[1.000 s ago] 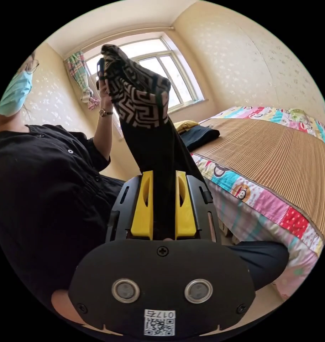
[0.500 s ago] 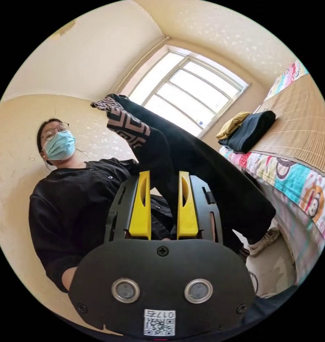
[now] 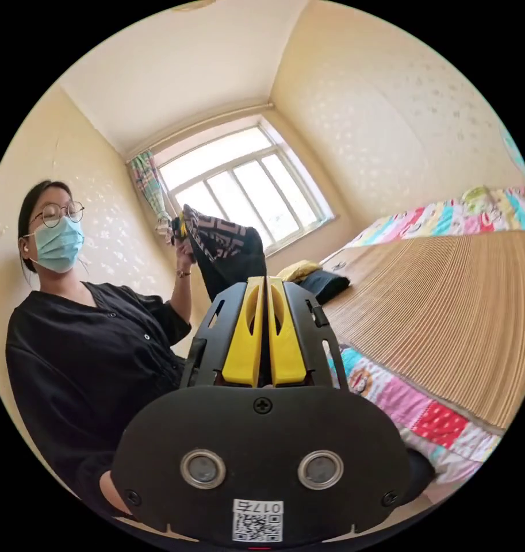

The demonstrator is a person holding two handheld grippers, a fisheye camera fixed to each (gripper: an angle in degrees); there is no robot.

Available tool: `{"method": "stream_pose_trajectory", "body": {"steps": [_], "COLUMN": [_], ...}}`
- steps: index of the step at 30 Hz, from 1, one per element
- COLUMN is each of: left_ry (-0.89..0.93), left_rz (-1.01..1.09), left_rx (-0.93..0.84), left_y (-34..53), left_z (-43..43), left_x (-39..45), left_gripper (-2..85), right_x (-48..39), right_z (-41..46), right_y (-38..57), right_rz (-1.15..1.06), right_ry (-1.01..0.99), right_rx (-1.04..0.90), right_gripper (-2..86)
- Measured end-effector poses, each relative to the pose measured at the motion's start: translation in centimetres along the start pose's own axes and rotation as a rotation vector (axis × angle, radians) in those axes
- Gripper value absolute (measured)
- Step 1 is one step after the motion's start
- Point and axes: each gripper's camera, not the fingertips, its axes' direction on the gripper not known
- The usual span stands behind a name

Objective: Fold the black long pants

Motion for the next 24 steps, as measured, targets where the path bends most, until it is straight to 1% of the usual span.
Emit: {"method": "stream_pose_trajectory", "body": {"steps": [2, 3, 5, 6, 8, 11, 13, 16, 21, 24], "left_ry": [-0.035, -0.039, -0.052, -0.092, -0.170, -0.266, -0.287, -0.258, -0.180, -0.152], "left_rz": [-0.005, -0.004, -0.005, -0.007, 0.009, 0.047, 0.059, 0.018, -0.057, -0.057], "left_rx": [0.010, 0.017, 0.033, 0.047, 0.062, 0.115, 0.147, 0.168, 0.226, 0.310], "left_y": [0.3, 0.4, 0.2, -0.2, -1.1, -3.0, -4.0, -4.5, -0.8, 0.0], "left_z": [-1.6, -2.3, -2.9, -3.0, -2.9, -2.0, -1.0, 0.9, 2.7, 3.5], "left_x": [0.3, 0.6, 1.1, 1.5, 2.2, 2.4, 2.1, 1.3, -0.1, -1.1], "left_gripper": [-0.3, -0.3, -0.3, -0.3, -0.3, -0.3, -0.3, -0.3, -0.3, -0.3], "right_x": [-6.9, -8.8, -16.8, -18.7, -24.2, -27.7, -28.5, -29.2, -29.0, -27.9], "right_z": [-3.8, -4.3, -4.7, -4.4, -3.3, -2.3, -1.5, -1.1, -2.4, -3.9], "right_y": [-3.2, -3.9, -6.2, -6.6, -8.6, -11.3, -12.8, -13.9, -11.3, -10.7], "right_rz": [-0.134, -0.169, -0.323, -0.356, -0.454, -0.507, -0.506, -0.473, -0.454, -0.401], "right_ry": [0.140, 0.186, 0.431, 0.497, 0.699, 0.811, 0.871, 0.883, 0.818, 0.707], "right_rx": [0.109, 0.124, 0.165, 0.170, 0.190, 0.254, 0.278, 0.281, 0.249, 0.233], "right_gripper": [0.4, 0.4, 0.3, 0.3, 0.3, 0.3, 0.3, 0.3, 0.3, 0.4]}}
